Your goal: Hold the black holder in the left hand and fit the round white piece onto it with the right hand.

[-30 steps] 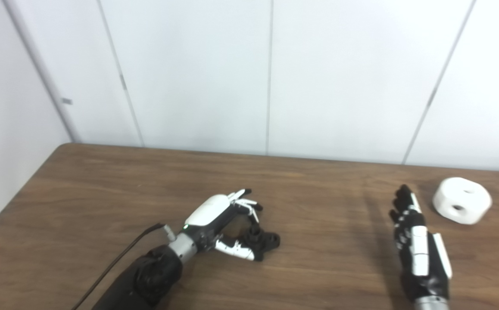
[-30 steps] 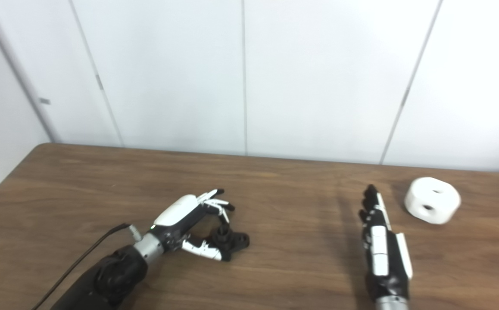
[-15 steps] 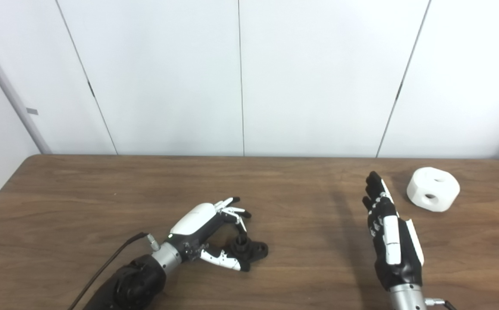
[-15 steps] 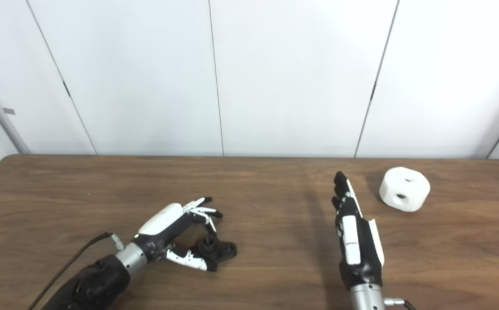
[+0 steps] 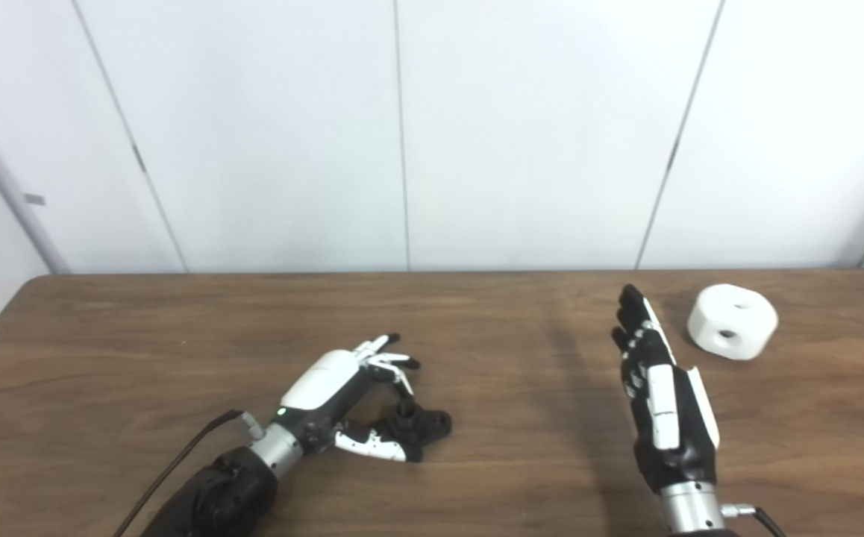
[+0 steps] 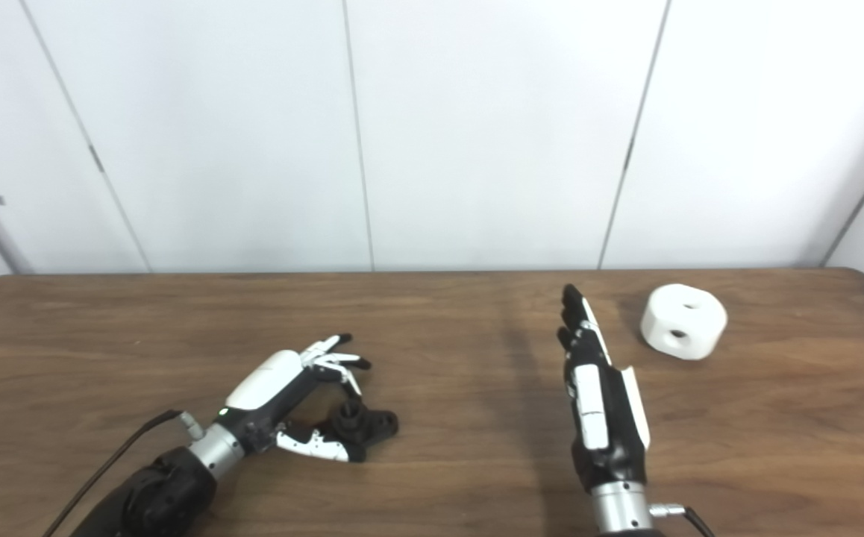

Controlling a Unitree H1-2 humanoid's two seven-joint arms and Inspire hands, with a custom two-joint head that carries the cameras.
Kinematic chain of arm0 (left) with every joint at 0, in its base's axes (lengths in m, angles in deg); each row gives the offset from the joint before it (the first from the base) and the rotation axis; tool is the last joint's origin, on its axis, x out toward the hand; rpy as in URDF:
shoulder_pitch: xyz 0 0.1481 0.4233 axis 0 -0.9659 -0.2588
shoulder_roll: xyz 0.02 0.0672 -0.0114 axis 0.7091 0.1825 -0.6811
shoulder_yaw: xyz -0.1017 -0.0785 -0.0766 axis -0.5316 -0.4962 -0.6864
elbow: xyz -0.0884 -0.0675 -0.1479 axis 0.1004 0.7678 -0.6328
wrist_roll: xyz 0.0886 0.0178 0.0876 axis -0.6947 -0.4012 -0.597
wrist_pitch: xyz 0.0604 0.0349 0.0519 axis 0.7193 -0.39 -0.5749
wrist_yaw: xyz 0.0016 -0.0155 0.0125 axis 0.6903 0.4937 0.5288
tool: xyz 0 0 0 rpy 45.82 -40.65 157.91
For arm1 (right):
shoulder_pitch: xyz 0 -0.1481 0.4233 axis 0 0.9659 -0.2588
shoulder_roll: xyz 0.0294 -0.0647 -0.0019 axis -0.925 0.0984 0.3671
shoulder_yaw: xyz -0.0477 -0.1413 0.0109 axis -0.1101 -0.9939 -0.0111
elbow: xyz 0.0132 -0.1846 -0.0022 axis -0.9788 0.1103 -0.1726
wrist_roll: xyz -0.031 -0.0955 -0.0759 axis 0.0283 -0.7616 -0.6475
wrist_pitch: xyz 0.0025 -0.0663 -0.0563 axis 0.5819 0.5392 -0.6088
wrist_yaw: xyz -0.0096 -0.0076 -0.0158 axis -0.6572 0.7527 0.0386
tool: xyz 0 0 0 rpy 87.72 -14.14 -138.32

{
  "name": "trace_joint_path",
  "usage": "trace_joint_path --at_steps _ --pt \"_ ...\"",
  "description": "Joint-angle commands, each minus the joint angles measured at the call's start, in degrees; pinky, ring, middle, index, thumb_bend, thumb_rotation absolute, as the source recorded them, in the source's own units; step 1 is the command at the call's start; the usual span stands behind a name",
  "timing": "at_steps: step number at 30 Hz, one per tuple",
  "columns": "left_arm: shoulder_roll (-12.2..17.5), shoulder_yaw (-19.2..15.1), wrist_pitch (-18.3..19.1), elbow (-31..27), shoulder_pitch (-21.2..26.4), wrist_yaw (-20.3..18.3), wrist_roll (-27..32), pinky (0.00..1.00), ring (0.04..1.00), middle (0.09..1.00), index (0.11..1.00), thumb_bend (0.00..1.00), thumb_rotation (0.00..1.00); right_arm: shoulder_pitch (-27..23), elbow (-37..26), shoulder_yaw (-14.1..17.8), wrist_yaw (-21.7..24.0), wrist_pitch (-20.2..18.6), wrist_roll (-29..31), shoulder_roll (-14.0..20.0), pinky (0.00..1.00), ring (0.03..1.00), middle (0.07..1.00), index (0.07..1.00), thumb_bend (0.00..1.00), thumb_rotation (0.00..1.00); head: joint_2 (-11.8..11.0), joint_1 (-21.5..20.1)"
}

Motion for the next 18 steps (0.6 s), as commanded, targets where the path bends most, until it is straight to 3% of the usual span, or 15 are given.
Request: trace_joint_path --at_steps 1,10,18 --pt "1.2 0.9 -0.8 1.4 1.3 1.3 -2.8 1.0 1.0 0.828 0.481 0.52 0.05 -0.7 -2.9 -0.3 -0.2 -0.2 -0.8 -0.3 1.0 0.999 0.98 0.946 0.5 0.99 0.1 -0.1" --pt "3.0 7.0 -1.6 4.3 3.4 8.1 -5.0 1.0 1.0 0.815 0.482 0.52 0.05 -0.8 -5.1 0.3 -0.8 -1.8 -1.8 0.1 0.94 0.98 0.962 0.923 0.49 0.98 0.0 -1.4" --pt "3.3 8.9 -1.6 4.9 3.9 9.0 -3.6 1.0 1.0 0.815 0.482 0.52 0.05 -1.0 -5.8 0.5 -0.9 -1.6 -1.6 0.1 0.92 0.97 0.958 0.916 0.45 0.98 0.1 -1.3"
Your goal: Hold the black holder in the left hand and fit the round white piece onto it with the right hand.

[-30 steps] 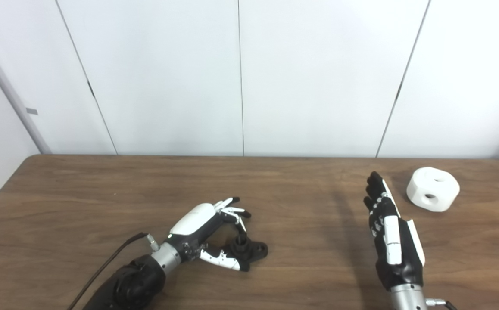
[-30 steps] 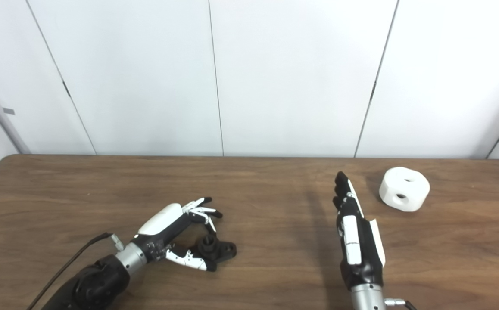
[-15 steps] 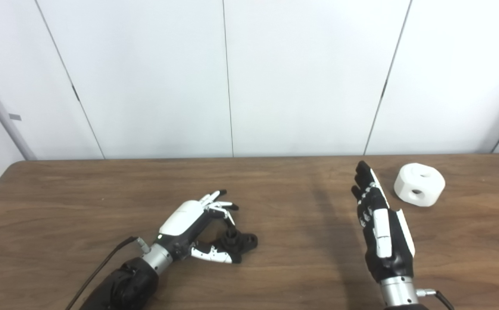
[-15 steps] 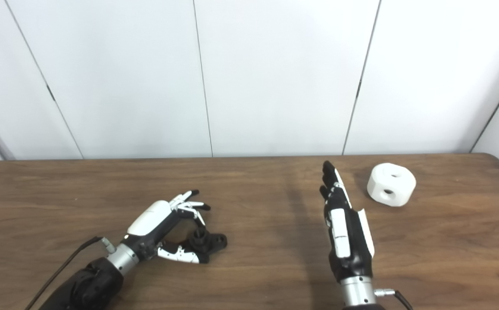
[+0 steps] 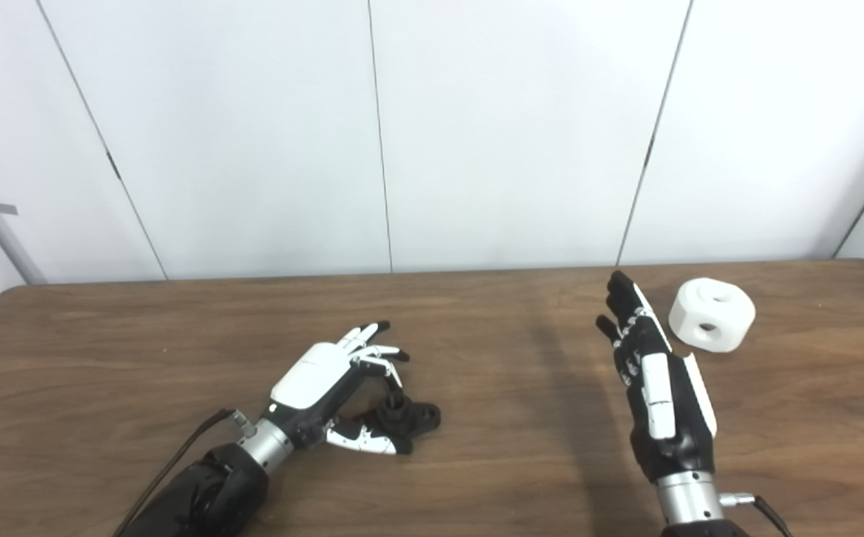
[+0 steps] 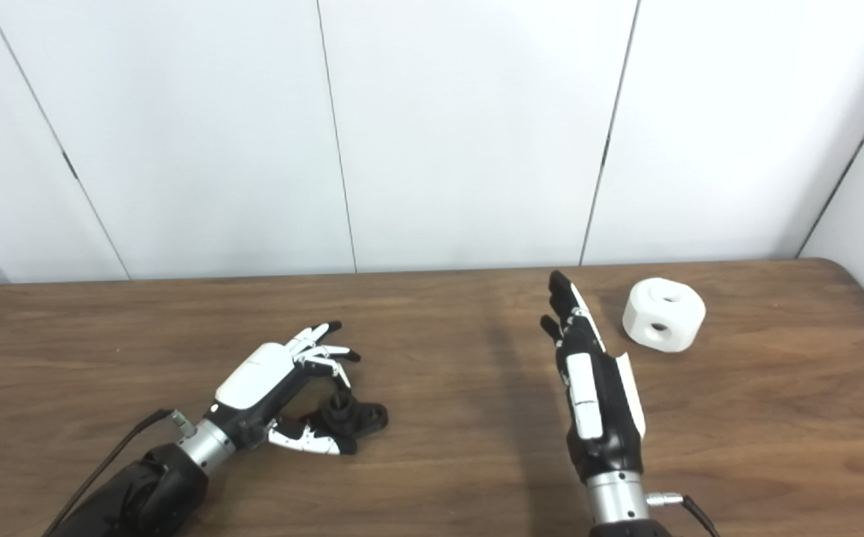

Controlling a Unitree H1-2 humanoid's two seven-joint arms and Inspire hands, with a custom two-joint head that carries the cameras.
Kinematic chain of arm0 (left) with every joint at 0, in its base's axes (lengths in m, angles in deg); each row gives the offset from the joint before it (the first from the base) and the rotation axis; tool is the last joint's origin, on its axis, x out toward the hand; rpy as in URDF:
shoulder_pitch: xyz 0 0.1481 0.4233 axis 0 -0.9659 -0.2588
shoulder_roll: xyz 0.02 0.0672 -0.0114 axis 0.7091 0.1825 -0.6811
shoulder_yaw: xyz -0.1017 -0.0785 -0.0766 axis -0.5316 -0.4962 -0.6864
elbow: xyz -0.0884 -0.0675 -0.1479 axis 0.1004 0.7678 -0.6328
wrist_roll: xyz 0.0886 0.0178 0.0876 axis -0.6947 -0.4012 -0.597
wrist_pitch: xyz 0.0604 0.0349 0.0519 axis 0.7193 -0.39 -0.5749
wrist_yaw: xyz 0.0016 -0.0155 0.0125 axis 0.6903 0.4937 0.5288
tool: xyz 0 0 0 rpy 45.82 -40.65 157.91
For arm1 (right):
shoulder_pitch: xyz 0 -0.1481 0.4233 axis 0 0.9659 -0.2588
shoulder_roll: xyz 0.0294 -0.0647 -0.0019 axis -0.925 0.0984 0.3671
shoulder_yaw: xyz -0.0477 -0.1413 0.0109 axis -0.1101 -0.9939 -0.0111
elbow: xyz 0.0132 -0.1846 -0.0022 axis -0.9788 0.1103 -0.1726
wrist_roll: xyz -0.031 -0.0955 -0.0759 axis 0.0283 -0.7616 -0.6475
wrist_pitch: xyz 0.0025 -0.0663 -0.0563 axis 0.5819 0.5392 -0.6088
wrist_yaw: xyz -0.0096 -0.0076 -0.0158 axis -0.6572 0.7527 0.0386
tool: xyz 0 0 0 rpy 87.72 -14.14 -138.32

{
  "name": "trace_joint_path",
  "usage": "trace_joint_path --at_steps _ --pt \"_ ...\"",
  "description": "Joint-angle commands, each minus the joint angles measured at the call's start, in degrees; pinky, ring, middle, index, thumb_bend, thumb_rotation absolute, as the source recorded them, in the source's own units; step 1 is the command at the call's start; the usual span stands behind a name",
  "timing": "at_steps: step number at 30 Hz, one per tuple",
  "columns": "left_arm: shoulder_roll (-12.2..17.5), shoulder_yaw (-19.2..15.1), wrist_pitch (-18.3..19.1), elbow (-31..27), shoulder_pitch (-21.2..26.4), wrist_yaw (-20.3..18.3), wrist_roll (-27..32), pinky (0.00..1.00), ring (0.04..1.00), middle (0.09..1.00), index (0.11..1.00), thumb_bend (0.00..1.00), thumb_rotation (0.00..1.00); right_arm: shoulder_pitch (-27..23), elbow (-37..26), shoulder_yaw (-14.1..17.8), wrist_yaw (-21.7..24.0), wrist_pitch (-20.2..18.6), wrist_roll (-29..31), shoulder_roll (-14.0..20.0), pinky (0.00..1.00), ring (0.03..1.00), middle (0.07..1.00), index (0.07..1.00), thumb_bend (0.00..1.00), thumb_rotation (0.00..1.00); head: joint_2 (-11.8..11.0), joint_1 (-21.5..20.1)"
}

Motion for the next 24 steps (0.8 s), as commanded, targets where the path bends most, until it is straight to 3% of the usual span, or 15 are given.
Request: trace_joint_path --at_steps 1,6,10,19,24 --pt "0.8 0.9 0.6 1.1 0.4 -0.4 -0.6 1.0 1.0 0.816 0.482 0.52 0.05 -1.5 -2.5 0.1 -0.1 1.3 -0.1 0.0 0.92 0.967 0.955 0.913 0.44 0.97 0.2 -0.1" --pt "0.5 0.0 0.7 1.0 0.0 -2.9 1.5 1.0 1.0 0.819 0.481 0.52 0.05 -1.6 -3.2 0.1 -0.3 0.3 -0.3 -0.1 0.9 0.963 0.954 0.913 0.44 0.97 1.6 -0.5" --pt "-0.7 -1.7 1.9 0.2 -1.2 -7.5 5.5 1.0 1.0 0.827 0.481 0.52 0.05 -1.8 -3.4 0.0 -0.3 -0.2 -0.5 0.0 0.88 0.951 0.945 0.91 0.45 0.97 1.6 -0.6" --pt "-3.3 -4.7 13.2 -4.8 -3.3 -18.6 12.9 1.0 1.0 0.85 0.482 0.52 0.05 -1.6 -4.3 0.6 -0.1 -0.4 -0.2 0.7 0.9 0.956 0.946 0.912 0.47 0.96 1.7 -1.2" --pt "-3.4 -5.0 15.8 -5.7 -3.2 -20.8 13.3 1.0 1.0 0.85 0.482 0.52 0.06 -1.4 -5.9 0.9 -0.4 -1.0 -1.0 1.0 0.88 0.954 0.944 0.913 0.5 0.96 1.7 -1.8"
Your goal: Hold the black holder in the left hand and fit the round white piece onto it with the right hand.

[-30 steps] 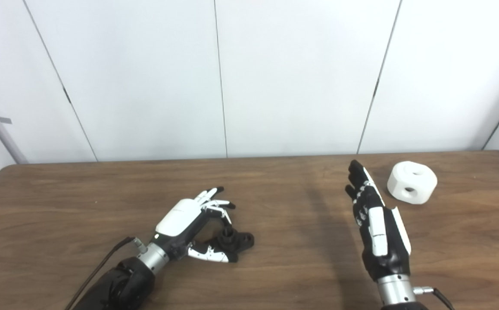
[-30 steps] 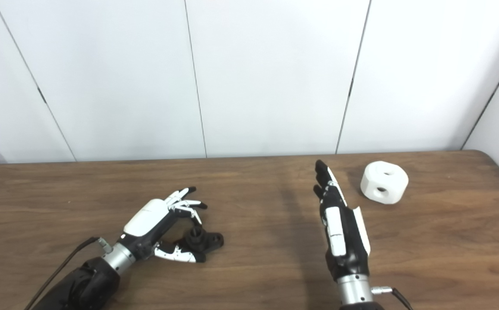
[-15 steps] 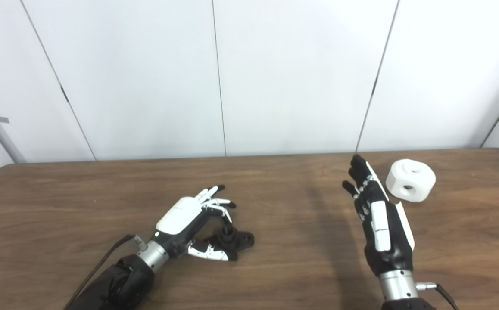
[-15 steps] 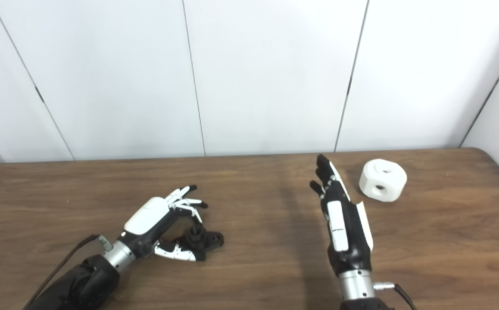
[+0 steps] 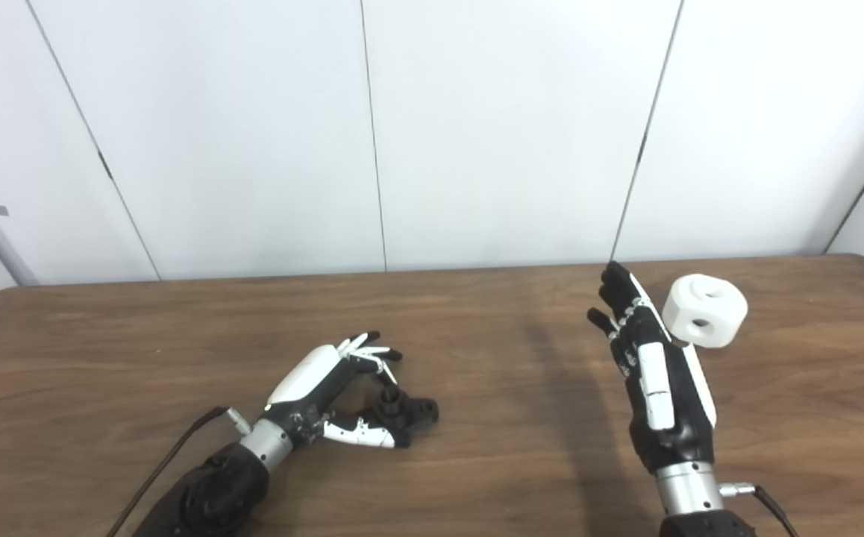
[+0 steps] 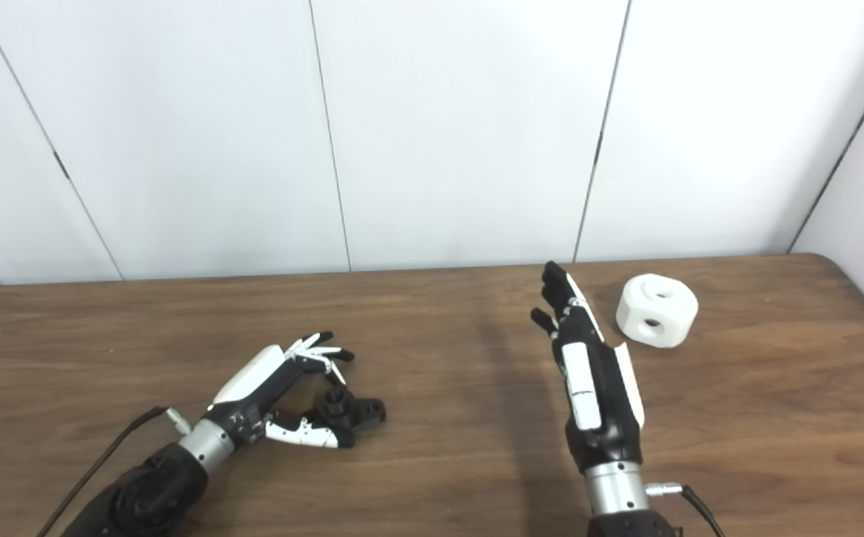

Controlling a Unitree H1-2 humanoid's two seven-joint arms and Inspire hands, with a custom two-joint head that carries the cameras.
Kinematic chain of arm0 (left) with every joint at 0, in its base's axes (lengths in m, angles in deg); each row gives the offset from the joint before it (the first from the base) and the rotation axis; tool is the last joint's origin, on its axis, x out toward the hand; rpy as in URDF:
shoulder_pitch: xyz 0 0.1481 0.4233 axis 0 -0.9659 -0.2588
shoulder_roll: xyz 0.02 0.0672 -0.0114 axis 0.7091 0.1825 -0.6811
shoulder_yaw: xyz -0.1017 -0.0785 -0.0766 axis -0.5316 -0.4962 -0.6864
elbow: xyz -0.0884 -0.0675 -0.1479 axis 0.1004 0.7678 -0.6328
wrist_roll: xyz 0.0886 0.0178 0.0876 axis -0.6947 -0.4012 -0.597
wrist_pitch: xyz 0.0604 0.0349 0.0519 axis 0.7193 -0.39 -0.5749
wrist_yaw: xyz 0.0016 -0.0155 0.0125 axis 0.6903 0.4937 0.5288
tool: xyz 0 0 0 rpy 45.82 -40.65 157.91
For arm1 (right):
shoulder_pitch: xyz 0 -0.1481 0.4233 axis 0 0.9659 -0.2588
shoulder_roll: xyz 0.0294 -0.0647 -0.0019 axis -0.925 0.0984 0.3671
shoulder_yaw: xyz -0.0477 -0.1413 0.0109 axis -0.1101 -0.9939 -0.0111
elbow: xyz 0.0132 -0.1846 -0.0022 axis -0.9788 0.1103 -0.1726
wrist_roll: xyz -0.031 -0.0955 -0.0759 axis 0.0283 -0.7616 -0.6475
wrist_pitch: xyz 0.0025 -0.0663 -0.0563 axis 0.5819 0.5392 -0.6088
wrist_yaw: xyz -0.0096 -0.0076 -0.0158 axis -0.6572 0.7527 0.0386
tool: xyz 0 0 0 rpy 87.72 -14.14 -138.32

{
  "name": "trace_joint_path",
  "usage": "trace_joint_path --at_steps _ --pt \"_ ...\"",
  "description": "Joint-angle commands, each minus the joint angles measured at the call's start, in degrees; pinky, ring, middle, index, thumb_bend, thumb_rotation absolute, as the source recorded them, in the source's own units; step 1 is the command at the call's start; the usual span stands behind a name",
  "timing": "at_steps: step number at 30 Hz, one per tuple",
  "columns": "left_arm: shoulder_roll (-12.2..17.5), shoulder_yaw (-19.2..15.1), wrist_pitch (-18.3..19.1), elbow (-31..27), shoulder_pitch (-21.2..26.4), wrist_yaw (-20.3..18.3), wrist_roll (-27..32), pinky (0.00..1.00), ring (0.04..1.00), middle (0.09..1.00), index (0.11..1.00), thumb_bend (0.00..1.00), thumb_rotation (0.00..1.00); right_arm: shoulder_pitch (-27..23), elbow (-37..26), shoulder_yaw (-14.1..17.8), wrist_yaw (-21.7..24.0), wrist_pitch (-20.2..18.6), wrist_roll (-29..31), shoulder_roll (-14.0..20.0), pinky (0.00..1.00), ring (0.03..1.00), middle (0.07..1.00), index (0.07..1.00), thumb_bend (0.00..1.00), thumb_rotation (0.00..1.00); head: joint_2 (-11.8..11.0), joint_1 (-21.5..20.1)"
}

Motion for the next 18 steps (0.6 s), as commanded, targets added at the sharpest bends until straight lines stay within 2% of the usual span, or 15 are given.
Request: trace_joint_path --at_steps 1,5,14,16,18 --pt "0.0 0.9 3.4 0.4 -0.8 -4.0 -0.6 1.0 1.0 0.85 0.482 0.52 0.06 -1.3 -3.2 0.3 -0.2 0.6 -0.3 0.3 0.88 0.953 0.945 0.915 0.51 0.96 0.0 -0.1" --pt "0.3 0.6 3.4 0.0 -0.8 -4.1 -0.5 1.0 1.0 0.846 0.482 0.52 0.05 -1.0 -4.3 0.9 -0.2 0.4 0.6 0.5 0.89 0.954 0.949 0.919 0.5 0.96 -0.1 -0.2" --pt "1.2 0.4 0.6 1.0 -0.5 -3.5 -1.9 1.0 1.0 0.844 0.482 0.52 0.05 -1.2 -5.6 2.9 -0.8 1.1 0.4 1.8 0.89 0.956 0.952 0.92 0.48 0.96 -0.4 -1.5" --pt "1.6 0.6 -1.0 1.4 -0.5 -2.2 -3.3 1.0 1.0 0.837 0.481 0.52 0.05 -1.2 -6.4 3.9 -1.4 0.3 0.8 2.0 0.91 0.963 0.962 0.926 0.47 0.97 -0.6 -3.0" --pt "2.2 0.8 -4.3 2.3 -0.5 0.2 -5.5 1.0 1.0 0.828 0.481 0.52 0.05 -1.3 -7.0 5.1 -1.9 -0.3 0.7 2.7 0.93 0.975 0.967 0.931 0.45 0.99 -0.8 -4.0"
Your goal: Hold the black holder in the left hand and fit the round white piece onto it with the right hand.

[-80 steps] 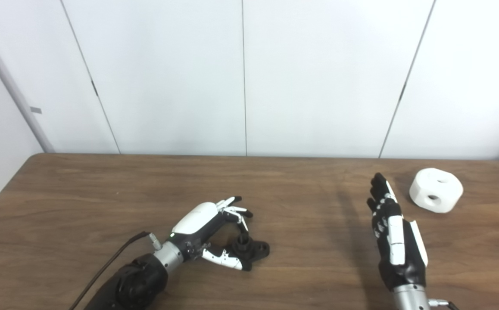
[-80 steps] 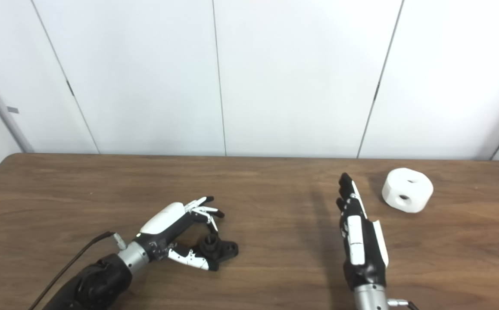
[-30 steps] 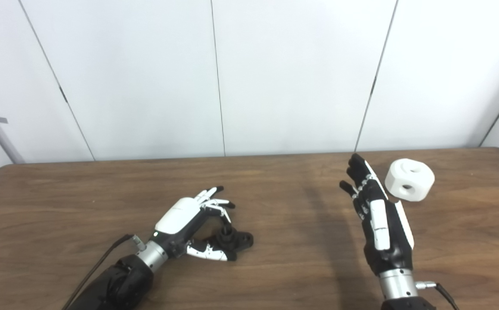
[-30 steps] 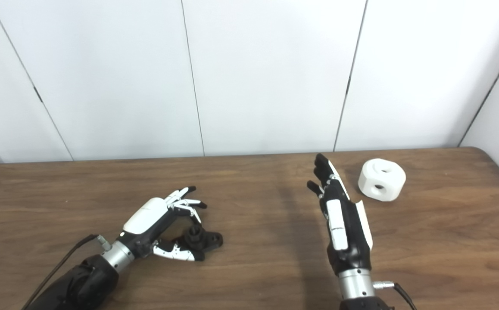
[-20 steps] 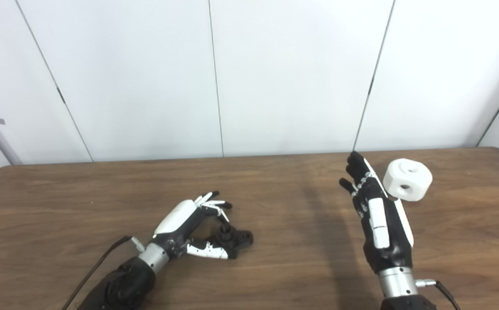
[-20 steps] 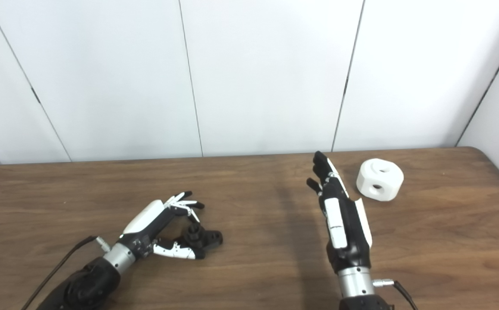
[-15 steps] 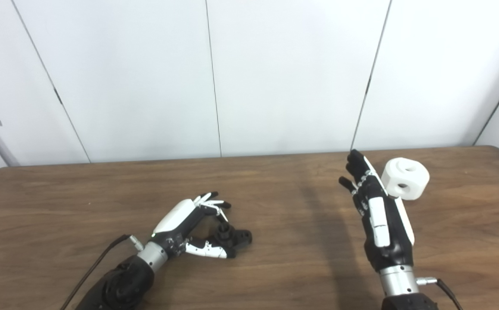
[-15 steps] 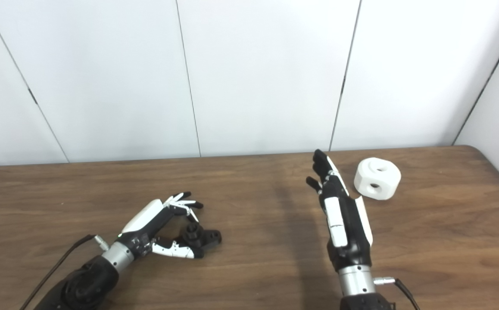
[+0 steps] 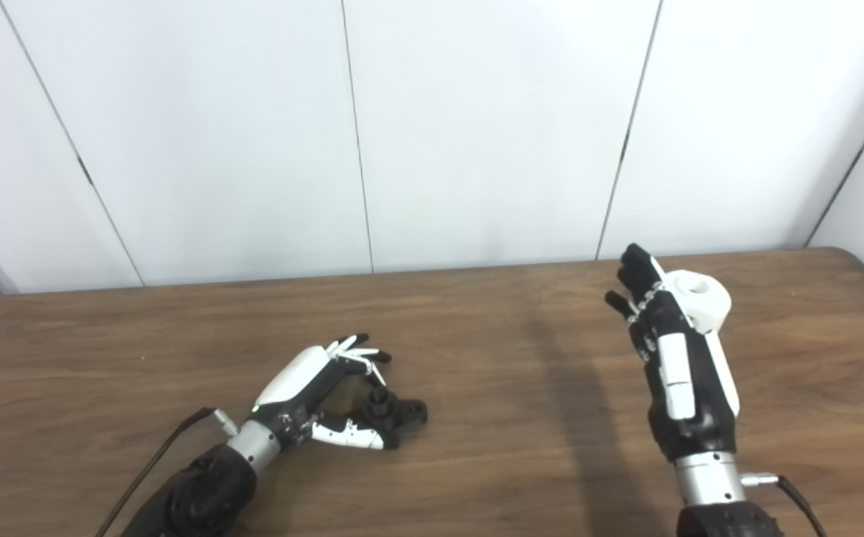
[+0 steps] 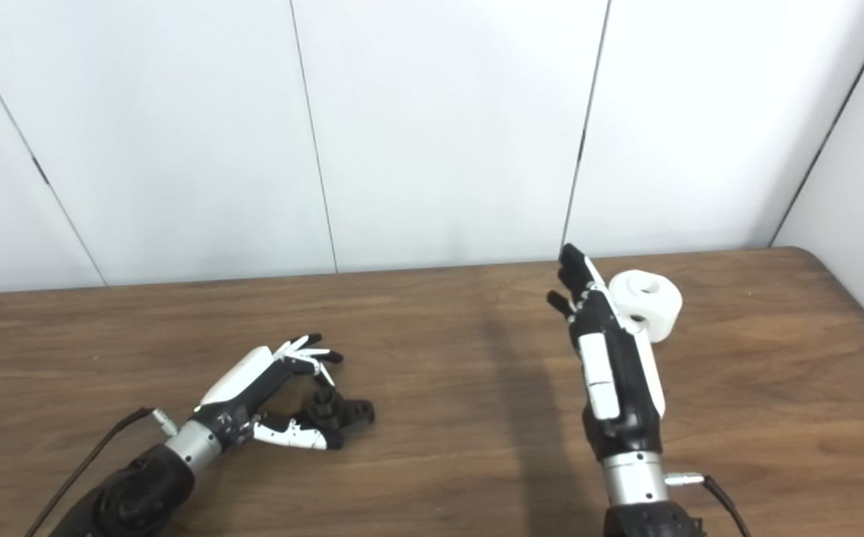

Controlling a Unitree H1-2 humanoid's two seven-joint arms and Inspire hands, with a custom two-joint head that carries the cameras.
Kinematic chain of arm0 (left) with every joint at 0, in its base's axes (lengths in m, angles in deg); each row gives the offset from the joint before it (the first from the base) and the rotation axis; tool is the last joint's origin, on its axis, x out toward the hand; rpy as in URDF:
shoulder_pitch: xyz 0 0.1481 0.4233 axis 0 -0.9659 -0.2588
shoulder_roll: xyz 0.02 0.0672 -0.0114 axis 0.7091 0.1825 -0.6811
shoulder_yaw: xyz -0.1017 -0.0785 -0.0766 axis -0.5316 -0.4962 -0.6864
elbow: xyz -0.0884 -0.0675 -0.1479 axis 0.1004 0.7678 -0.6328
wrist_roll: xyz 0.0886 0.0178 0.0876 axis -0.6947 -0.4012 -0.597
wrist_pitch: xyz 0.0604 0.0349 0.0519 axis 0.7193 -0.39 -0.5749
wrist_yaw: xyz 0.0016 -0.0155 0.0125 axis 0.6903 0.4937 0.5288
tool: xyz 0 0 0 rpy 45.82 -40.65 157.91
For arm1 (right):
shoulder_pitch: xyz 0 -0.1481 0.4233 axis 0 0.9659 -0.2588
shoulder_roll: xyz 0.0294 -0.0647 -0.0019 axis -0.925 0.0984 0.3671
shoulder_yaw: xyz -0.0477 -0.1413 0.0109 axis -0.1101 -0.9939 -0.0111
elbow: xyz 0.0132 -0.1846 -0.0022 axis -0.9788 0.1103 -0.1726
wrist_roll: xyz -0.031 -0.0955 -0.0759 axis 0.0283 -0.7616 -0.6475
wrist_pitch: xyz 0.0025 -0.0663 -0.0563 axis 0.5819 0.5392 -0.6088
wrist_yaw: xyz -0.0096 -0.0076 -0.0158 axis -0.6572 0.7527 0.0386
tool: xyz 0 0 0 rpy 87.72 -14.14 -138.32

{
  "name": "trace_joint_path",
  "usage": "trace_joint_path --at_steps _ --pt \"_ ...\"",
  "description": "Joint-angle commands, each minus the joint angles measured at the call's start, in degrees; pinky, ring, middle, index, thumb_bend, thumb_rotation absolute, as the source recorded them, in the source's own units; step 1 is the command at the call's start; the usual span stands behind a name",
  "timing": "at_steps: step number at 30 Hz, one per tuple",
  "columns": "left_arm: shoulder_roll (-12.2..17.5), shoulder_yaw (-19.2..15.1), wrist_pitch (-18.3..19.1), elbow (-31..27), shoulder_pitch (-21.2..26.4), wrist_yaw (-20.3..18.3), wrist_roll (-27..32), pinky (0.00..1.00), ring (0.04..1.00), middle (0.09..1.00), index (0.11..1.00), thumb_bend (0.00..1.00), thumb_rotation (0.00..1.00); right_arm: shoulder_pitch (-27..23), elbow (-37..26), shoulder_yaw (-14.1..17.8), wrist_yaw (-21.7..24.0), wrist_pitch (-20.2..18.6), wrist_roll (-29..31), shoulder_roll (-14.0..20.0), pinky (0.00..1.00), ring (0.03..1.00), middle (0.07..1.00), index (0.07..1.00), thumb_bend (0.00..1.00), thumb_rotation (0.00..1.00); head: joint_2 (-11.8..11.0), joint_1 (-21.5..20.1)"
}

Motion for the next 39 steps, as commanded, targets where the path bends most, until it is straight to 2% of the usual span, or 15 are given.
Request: trace_joint_path --at_steps 1,5,7,9,10,12,15,17,18,21,24,29,39 --pt "1.9 1.2 -2.5 2.0 -0.6 0.7 -3.6 1.0 1.0 0.824 0.481 0.52 0.05 -1.5 -2.6 1.3 -0.9 0.5 -0.7 1.1 0.93 0.978 0.966 0.93 0.46 0.99 -0.3 -1.7" --pt "2.3 1.1 -6.0 3.5 -0.7 3.6 -5.3 1.0 1.0 0.814 0.482 0.52 0.05 -1.7 -3.4 4.5 -1.8 -0.9 -0.8 3.5 0.94 0.976 0.963 0.928 0.52 1.0 -0.5 -3.0" --pt "2.3 0.9 -6.6 4.1 -0.6 4.3 -5.3 1.0 1.0 0.815 0.482 0.52 0.05 -2.3 -2.8 6.7 -3.0 -0.4 -2.0 5.0 0.93 0.956 0.945 0.912 0.54 0.95 -0.8 -4.0" --pt "2.2 0.6 -6.8 4.4 -0.6 4.4 -5.1 1.0 1.0 0.815 0.482 0.52 0.05 -3.0 -1.5 8.5 -3.6 1.0 -3.7 6.9 0.91 0.948 0.939 0.908 0.51 0.89 -0.9 -4.5" --pt "2.1 0.5 -6.9 4.5 -0.6 4.4 -5.0 1.0 1.0 0.817 0.482 0.52 0.05 -3.4 -1.3 9.3 -4.1 1.0 -5.4 7.9 0.89 0.934 0.929 0.898 0.51 0.83 -0.9 -4.8" --pt "2.0 0.4 -7.0 4.8 -0.5 4.4 -5.0 1.0 1.0 0.82 0.482 0.52 0.05 -4.1 -1.6 10.3 -5.3 -0.4 -9.6 9.4 0.86 0.916 0.913 0.882 0.52 0.77 -0.9 -5.2" --pt "2.0 0.2 -7.1 4.7 -0.4 4.2 -5.0 1.0 1.0 0.822 0.482 0.52 0.05 -4.6 -2.6 11.0 -6.4 -4.1 -16.1 11.5 0.84 0.903 0.892 0.868 0.53 0.75 -0.9 -6.6" --pt "2.0 0.1 -7.4 5.0 -0.2 4.4 -4.8 1.0 1.0 0.821 0.482 0.52 0.05 -5.0 -2.0 11.9 -7.1 -4.7 -18.0 12.9 0.85 0.904 0.893 0.865 0.51 0.67 -1.3 -7.1" --pt "2.0 0.0 -7.6 5.2 -0.2 4.5 -4.7 1.0 1.0 0.821 0.482 0.52 0.05 -5.2 -1.5 12.4 -7.5 -4.8 -18.7 13.5 0.83 0.9 0.894 0.86 0.51 0.6 -1.1 -7.1" --pt "1.9 -0.3 -7.8 5.5 -0.1 4.4 -4.2 1.0 1.0 0.823 0.482 0.52 0.05 -5.9 0.6 14.1 -8.0 -4.7 -19.0 15.6 0.79 0.888 0.893 0.845 0.52 0.47 -1.3 -6.9" --pt "1.9 -0.5 -7.9 5.4 -0.2 4.4 -4.1 1.0 1.0 0.823 0.482 0.52 0.05 -6.6 2.6 15.1 -8.2 -4.2 -18.6 17.0 0.78 0.882 0.885 0.834 0.52 0.41 -1.2 -6.7" --pt "1.9 -0.6 -8.0 6.0 0.1 3.9 -4.0 1.0 1.0 0.827 0.482 0.52 0.05 -8.3 7.8 15.6 -8.5 -2.6 -17.5 19.8 0.76 0.869 0.871 0.812 0.55 0.41 -1.6 -7.1" --pt "1.8 -0.8 -8.7 7.1 0.2 3.9 -3.4 1.0 0.999 0.82 0.482 0.52 0.05 -11.4 18.1 12.9 -6.8 -0.9 -16.8 23.1 0.76 0.861 0.871 0.831 0.66 0.45 -2.5 -10.0"
